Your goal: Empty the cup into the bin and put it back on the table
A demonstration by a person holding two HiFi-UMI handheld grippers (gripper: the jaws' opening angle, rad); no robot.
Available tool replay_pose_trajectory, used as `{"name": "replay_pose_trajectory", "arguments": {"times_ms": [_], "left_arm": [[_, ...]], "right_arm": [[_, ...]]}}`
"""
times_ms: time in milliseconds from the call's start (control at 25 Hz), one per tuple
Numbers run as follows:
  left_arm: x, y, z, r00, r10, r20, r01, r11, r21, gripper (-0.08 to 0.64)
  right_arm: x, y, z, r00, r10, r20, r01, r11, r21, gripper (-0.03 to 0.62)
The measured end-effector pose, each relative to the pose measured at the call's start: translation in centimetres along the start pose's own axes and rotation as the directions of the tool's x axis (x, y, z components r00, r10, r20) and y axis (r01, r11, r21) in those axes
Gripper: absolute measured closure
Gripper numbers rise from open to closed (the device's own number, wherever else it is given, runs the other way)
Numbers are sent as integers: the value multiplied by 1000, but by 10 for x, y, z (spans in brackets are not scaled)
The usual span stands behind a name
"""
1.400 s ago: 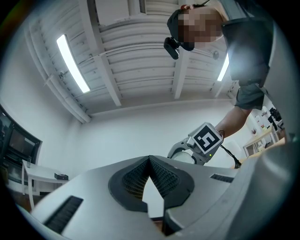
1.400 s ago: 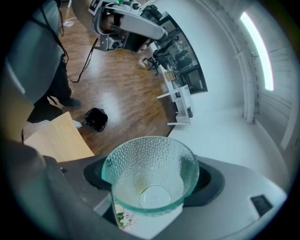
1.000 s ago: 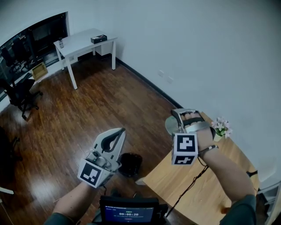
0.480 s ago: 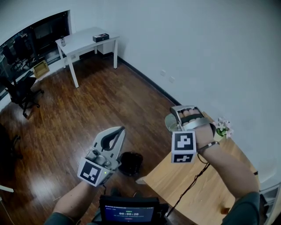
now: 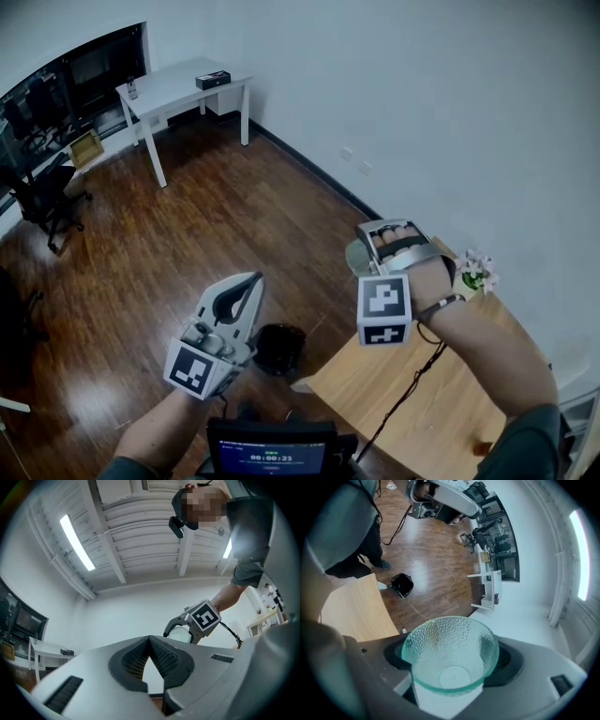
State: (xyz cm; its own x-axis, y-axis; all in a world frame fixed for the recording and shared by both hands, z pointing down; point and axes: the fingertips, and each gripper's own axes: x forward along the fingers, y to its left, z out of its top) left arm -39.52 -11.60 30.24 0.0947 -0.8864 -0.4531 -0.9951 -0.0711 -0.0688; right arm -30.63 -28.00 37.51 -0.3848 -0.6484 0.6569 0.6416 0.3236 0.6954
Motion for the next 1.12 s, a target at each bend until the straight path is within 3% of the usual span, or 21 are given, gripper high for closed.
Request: {"name": "replay_pose_trajectory", "arguments": {"times_ms": [240, 720, 1120], "left_arm": [[-6, 6, 0, 1000, 9, 6, -9, 1000, -2, 560], [-5, 9, -4, 1000, 12, -25, -13, 999, -32, 560], [-6, 10, -9, 999, 15, -41, -16, 1000, -27, 560]], "right_arm": [[-1, -12, 7, 999, -43, -14, 42, 998, -55, 179], [0, -28, 8, 997, -59, -44, 52, 987, -150, 179], [-8, -50, 9, 996, -76, -37, 70, 988, -137, 179]]}}
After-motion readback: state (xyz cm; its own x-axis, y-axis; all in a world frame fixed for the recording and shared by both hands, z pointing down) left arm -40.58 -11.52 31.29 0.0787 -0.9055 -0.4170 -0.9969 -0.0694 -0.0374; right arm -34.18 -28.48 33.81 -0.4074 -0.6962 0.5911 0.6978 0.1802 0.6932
